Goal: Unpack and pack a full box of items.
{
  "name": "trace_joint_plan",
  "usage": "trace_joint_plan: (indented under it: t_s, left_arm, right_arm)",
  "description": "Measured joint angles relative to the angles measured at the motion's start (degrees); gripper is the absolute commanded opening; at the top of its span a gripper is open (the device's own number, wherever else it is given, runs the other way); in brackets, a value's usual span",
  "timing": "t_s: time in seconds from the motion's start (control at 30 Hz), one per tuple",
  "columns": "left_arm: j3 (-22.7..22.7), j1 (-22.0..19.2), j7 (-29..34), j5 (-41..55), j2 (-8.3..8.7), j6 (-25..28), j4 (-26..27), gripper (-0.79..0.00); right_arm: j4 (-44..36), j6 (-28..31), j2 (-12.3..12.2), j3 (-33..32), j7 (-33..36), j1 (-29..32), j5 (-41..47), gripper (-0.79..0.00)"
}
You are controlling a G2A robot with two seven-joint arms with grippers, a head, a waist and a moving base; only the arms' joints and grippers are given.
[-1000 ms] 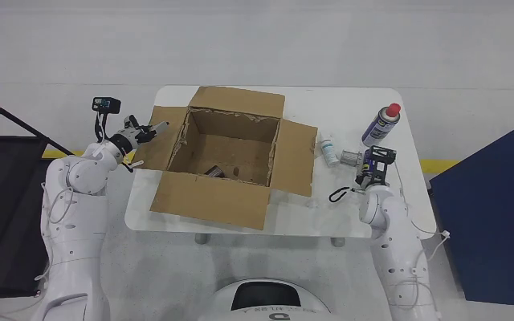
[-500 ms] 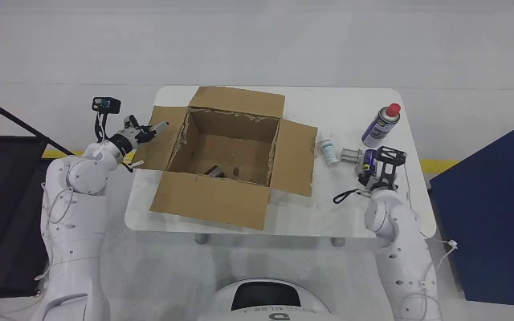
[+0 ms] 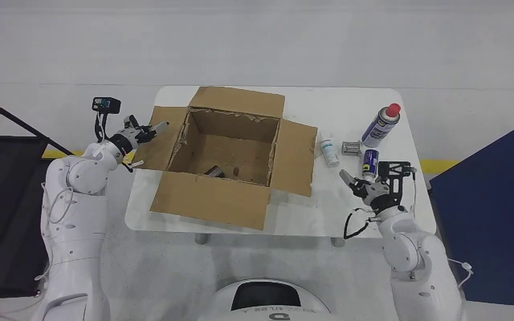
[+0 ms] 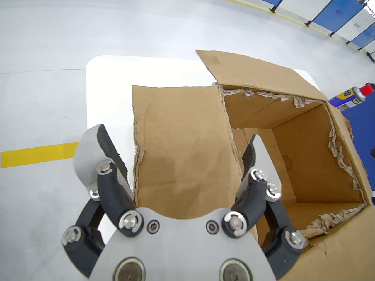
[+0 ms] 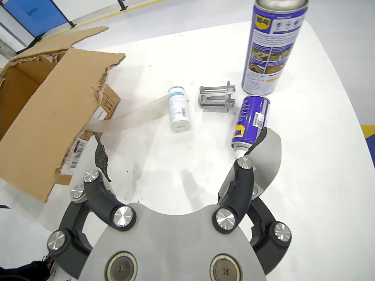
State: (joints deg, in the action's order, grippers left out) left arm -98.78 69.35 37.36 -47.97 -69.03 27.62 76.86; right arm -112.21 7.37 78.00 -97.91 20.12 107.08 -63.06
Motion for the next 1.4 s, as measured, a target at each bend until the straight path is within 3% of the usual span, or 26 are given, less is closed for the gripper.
trace_joint_plan:
  t_s: [0.33,0.43,0.53,0.6,0.77,1.17,1.27,1.4]
  left_arm:
    - [0.00,0.00,0.00,0.00,0.00,0.00,0.00,0.000]
    - [0.00,0.00,0.00,0.00,0.00,0.00,0.00,0.000]
    - [0.00,0.00,0.00,0.00,0.00,0.00,0.00,0.000]
    - [0.00,0.00,0.00,0.00,0.00,0.00,0.00,0.000]
    - [0.00,0.00,0.00,0.00,0.00,0.00,0.00,0.000]
    - [0.00,0.00,0.00,0.00,0.00,0.00,0.00,0.000]
    - [0.00,0.00,0.00,0.00,0.00,0.00,0.00,0.000]
    - [0.00,0.00,0.00,0.00,0.00,0.00,0.00,0.000]
  right_arm:
    - [0.21,0.26,0.12,0.08,-1.18,-0.51,1.88,0.000]
    - [-0.43,8.02,-0.25,0.20,-4.61,-1.88,8.08,0.000]
    - [-1.40,15.32,-0.55,3.98,-5.04,-5.33,5.04,0.000]
    - [0.00,20.02,-0.78,7.28,-1.21,-9.42,3.90,0.000]
    - [4.26,22.44,-1.02,12.35,6.85,-17.93,5.48,0.000]
    - [4.54,23.57,-0.99,12.60,7.01,-18.38,5.71,0.000]
    - [7.75,24.41,-0.74,18.59,10.96,-24.45,6.02,0.000]
    - [14.10,23.13,0.30,29.06,24.08,-36.02,6.41,0.000]
